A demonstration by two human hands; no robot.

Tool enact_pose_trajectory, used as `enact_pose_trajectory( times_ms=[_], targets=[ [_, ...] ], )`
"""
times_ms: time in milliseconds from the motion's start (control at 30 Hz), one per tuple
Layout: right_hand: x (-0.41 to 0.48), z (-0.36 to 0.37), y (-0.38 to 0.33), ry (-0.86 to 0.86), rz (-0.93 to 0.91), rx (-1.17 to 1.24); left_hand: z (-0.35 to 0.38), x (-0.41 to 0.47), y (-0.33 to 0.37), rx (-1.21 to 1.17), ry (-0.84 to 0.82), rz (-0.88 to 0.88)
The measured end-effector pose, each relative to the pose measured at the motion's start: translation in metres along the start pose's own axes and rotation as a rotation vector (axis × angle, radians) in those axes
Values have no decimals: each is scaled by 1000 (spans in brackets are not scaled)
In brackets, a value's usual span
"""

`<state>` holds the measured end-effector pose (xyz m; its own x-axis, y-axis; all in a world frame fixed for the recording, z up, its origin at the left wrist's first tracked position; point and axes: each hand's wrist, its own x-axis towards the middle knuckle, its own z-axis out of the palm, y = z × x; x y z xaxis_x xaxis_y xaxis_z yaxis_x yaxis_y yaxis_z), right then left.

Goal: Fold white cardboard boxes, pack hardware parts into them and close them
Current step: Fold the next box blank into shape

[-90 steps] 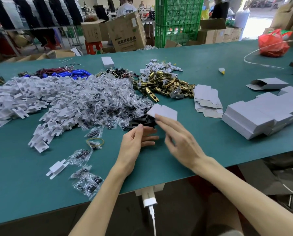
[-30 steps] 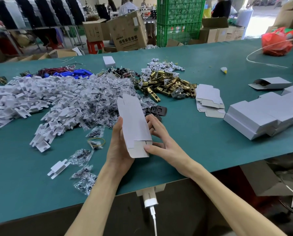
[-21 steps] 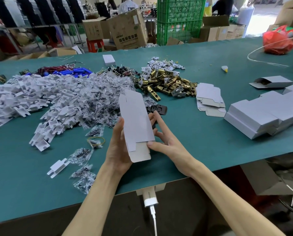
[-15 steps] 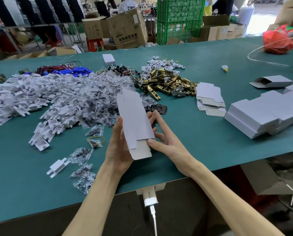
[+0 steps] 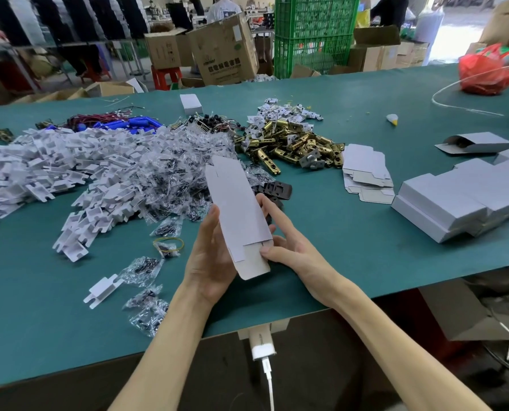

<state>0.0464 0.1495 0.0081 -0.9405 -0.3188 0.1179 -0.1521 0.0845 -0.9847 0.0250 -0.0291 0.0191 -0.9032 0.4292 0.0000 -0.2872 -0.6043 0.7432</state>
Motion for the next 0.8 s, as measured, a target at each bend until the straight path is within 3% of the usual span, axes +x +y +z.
enact_pose_trajectory(
  times_ms=[367,800],
  targets=[
    [-1,0,8,59,-38,38,-3,0,0,20,-66,-32],
    [1,4,3,186,-3,72,11,1,-4,70,7,6]
  ],
)
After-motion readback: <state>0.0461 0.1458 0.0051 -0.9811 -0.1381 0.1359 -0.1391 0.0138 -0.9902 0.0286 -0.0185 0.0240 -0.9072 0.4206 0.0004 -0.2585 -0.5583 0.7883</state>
